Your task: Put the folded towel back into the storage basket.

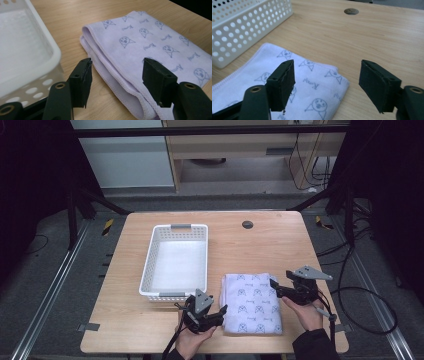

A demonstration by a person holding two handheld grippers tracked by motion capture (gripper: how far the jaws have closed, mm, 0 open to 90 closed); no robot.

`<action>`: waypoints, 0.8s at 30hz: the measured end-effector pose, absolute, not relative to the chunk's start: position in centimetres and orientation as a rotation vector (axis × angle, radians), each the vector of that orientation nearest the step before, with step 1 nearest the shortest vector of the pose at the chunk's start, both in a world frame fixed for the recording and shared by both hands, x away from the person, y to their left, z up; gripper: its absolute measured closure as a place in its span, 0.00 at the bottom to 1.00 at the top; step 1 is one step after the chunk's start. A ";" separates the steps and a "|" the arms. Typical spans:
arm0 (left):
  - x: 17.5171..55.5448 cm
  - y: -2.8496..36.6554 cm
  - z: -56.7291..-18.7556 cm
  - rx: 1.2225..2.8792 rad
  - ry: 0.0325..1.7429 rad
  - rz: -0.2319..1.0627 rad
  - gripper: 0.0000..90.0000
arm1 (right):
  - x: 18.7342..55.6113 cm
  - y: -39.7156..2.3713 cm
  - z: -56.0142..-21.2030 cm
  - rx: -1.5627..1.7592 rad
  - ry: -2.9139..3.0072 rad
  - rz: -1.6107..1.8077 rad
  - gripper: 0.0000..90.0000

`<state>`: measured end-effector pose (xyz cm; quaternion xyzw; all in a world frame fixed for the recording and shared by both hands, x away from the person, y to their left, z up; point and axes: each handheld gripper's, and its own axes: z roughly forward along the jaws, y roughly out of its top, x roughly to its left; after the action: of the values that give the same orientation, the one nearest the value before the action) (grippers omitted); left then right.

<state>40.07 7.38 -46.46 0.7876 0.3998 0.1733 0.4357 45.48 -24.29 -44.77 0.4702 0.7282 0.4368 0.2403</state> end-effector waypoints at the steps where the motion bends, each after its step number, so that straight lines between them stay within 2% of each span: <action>1: 40.1 7.2 -46.8 1.959 1.007 0.421 0.44 | 45.5 -24.2 -45.1 1.301 1.992 1.179 0.34; 15: 40.8 6.1 -48.6 2.011 1.032 0.387 0.42 | 46.1 -24.1 -47.1 1.340 2.034 1.129 0.37; 24: 41.3 5.5 -49.4 2.032 1.064 0.364 0.38 | 46.6 -23.7 -48.2 1.358 2.057 1.101 0.42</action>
<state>41.32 5.53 -49.38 0.8025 0.4204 0.1438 0.3981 46.57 -23.67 -48.17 0.4907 0.7435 0.3978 0.2194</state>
